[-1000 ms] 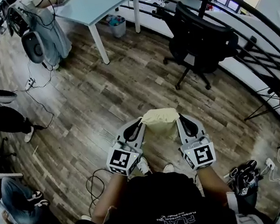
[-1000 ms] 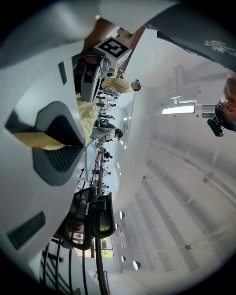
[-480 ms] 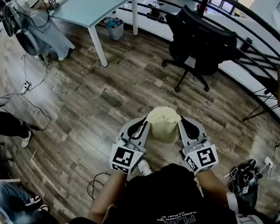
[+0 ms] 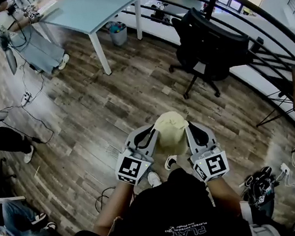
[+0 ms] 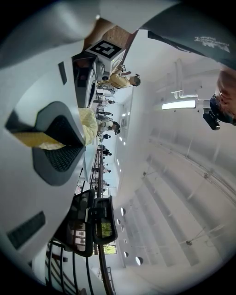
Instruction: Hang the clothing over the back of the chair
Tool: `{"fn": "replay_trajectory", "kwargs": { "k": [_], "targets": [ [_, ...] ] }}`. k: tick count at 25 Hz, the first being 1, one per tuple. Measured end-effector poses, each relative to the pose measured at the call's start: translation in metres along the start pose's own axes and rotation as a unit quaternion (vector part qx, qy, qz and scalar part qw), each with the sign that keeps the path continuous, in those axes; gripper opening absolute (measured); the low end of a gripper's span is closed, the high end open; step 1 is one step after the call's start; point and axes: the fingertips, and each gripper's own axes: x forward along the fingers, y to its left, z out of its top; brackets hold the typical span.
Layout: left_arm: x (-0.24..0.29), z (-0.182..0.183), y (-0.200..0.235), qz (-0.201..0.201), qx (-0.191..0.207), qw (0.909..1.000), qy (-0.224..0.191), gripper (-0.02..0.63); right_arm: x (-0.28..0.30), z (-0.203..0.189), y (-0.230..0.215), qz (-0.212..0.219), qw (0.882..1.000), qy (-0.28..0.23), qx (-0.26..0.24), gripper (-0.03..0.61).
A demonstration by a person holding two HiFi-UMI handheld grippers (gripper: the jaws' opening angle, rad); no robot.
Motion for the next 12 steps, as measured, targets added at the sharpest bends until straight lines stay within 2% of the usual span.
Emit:
{"fn": "replay_trajectory", "kwargs": {
  "k": [6, 12],
  "targets": [
    [0.034, 0.003, 0.021, 0.008, 0.003, 0.9999, 0.008, 0.026, 0.03, 0.001, -0.033, -0.003, 1.0, -0.009, 0.013, 0.02],
    [0.08, 0.018, 0.042, 0.009, 0.011, 0.9999, 0.002, 0.026, 0.06, 0.012, -0.074, -0.003, 1.0, -0.024, 0.003, 0.02]
  ]
}}
